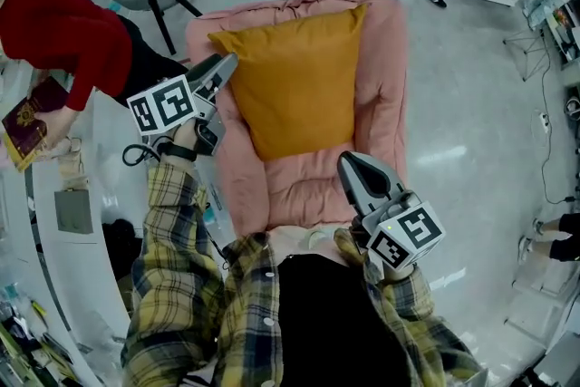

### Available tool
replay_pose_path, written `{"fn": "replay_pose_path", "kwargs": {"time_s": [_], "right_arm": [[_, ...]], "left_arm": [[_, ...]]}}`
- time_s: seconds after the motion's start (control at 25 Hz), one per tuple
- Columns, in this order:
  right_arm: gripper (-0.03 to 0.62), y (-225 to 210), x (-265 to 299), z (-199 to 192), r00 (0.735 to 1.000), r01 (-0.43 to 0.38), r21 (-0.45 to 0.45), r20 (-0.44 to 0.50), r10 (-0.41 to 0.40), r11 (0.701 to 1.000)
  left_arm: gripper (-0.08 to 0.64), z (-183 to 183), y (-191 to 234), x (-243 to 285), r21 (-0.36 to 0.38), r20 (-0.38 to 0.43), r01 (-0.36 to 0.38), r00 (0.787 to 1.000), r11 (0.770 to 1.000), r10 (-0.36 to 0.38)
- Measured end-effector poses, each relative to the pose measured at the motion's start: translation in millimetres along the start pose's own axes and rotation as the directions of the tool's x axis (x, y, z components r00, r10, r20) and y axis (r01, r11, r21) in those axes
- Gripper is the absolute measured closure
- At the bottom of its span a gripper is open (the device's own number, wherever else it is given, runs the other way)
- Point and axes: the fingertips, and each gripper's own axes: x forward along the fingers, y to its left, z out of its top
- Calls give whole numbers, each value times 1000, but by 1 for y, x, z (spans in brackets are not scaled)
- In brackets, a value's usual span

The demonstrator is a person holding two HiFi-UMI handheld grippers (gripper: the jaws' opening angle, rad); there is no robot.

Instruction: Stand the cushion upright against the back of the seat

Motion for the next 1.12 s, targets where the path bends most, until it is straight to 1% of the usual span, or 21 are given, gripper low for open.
{"fn": "replay_pose_path", "kwargs": {"time_s": [0.16,0.32,0.4,0.52,0.64,0.8,0.96,1.12], "right_arm": [[572,14,-39,1,1000,-17,-28,15,18,999],[572,29,-81,2,999,-24,-51,37,26,998],[572,36,-100,1,998,-26,-61,47,29,998],[572,46,-129,-4,998,-34,-67,56,37,997],[572,57,-155,-11,997,-41,-66,62,45,997],[572,70,-179,-16,997,-47,-75,64,52,996],[572,85,-193,-20,996,-61,-100,61,68,993],[572,101,-195,-20,996,-66,-128,57,74,990]], "left_arm": [[349,-25,-72,-33,63,32,69,997,996,-71],[356,-62,-146,-68,95,55,153,986,984,-159],[386,-83,-183,-85,120,63,191,978,974,-200],[455,-117,-230,-112,164,69,214,971,963,-228],[501,-150,-264,-138,190,81,212,970,959,-231],[554,-185,-290,-166,205,97,166,977,965,-189],[555,-211,-309,-188,216,95,140,982,966,-164],[555,-230,-318,-200,266,44,130,988,955,-147]]}}
